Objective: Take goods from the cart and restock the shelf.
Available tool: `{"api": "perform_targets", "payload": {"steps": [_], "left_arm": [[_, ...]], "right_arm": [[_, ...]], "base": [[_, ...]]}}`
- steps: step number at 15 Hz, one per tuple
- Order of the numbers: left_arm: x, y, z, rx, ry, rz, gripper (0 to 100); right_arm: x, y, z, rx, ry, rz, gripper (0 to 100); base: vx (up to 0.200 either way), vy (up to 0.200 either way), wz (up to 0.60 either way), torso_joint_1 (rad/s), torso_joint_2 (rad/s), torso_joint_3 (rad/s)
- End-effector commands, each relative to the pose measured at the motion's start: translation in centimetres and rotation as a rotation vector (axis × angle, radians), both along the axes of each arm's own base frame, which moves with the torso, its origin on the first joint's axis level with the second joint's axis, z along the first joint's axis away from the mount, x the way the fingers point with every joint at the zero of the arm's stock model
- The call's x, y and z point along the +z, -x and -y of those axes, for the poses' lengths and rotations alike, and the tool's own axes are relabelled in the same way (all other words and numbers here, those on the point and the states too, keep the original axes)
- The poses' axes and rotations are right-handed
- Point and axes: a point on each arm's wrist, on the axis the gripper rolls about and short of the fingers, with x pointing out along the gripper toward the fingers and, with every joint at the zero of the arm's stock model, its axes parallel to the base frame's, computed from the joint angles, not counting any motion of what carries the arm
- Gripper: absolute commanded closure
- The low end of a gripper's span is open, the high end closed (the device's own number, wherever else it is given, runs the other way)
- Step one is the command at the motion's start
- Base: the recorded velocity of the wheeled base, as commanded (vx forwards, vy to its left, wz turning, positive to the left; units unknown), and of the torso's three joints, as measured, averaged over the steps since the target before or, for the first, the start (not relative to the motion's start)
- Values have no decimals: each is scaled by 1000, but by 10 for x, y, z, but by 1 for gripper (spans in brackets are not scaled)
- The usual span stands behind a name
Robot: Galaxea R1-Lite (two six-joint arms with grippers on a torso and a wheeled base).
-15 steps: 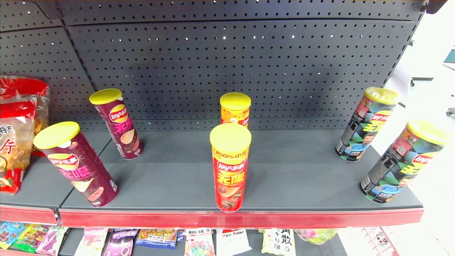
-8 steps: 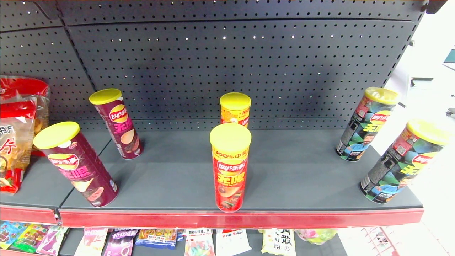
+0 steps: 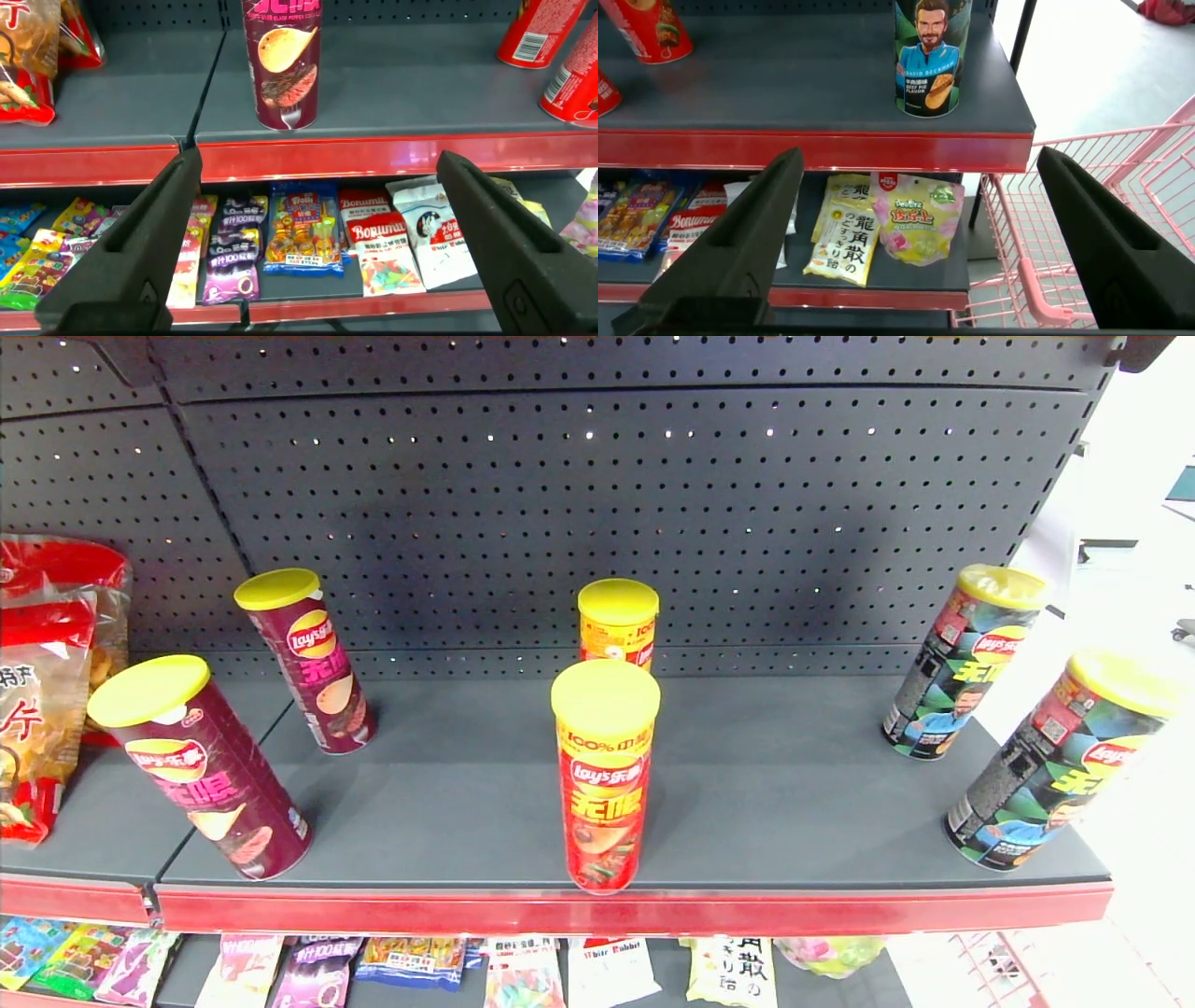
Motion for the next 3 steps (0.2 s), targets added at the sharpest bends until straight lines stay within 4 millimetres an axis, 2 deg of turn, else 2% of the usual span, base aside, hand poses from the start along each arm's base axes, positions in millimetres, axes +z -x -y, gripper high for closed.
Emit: {"api": "perform_targets", "payload": {"steps": [1,3], "left_arm": [[0,0,0,1,0,0,0],[0,0,0,1,0,0,0]], "right_arm": [[0,0,0,-1,1,2,0],[0,0,0,-2,-1,0,0]], "base": [[0,0,0,0,0,0],[0,0,0,0,0,0]]}}
